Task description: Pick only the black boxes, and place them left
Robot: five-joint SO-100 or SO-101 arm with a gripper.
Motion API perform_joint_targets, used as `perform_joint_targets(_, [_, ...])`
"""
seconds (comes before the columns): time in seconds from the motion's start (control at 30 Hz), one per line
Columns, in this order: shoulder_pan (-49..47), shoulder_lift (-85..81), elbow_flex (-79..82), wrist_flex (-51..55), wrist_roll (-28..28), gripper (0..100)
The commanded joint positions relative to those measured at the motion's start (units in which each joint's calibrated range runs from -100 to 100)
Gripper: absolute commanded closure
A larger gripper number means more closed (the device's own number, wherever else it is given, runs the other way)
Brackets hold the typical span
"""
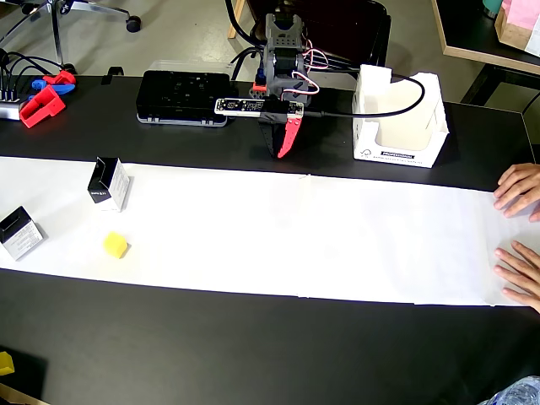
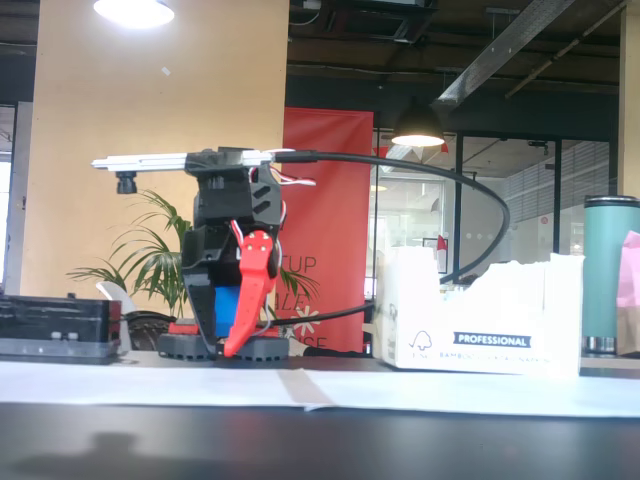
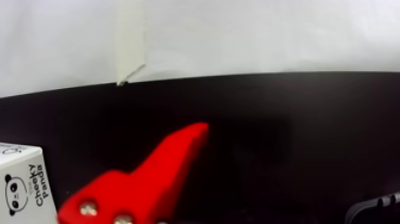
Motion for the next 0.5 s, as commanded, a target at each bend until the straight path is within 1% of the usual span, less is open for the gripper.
perform_joint_targets(0.0, [0.5,-0.7,0.6,0.2,-0.1,100])
perform_joint_targets(0.47, [0.6,-0.8,0.6,0.1,0.4,100])
